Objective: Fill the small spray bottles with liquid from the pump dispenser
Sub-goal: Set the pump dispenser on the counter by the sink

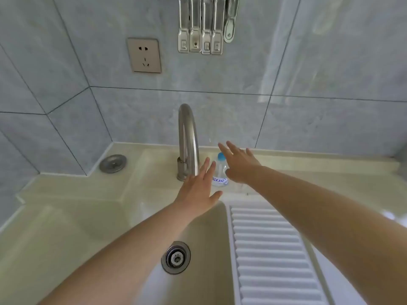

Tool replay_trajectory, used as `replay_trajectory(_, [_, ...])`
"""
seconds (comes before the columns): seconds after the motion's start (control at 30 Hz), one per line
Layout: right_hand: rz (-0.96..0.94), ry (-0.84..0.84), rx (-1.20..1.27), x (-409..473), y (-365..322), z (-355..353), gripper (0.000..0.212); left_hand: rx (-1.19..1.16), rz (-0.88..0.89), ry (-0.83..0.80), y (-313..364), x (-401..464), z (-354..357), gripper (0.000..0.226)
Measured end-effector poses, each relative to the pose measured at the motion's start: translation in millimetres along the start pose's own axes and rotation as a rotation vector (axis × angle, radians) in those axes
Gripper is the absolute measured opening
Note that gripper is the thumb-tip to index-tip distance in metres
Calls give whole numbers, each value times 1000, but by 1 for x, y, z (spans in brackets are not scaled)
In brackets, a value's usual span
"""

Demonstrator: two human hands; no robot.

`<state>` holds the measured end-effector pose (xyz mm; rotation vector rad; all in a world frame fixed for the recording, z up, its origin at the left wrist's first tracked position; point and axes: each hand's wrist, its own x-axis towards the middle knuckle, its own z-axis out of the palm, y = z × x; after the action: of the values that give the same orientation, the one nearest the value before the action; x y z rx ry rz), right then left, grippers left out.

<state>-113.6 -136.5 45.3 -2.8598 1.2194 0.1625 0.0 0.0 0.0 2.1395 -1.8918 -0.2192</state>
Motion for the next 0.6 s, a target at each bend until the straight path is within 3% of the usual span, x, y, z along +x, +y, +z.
replay_trajectory(0.17, [12, 31, 8, 24, -13, 1, 74, 30, 44, -12, -17, 9, 6, 82])
replay_trajectory(0.33, [35, 147, -75, 31, -19, -4, 30, 101, 49, -16, -26, 7, 13, 77])
replay_trajectory(0.6, [47, 146, -15, 15, -21, -18, 38, 131, 51, -7, -26, -4, 12, 79])
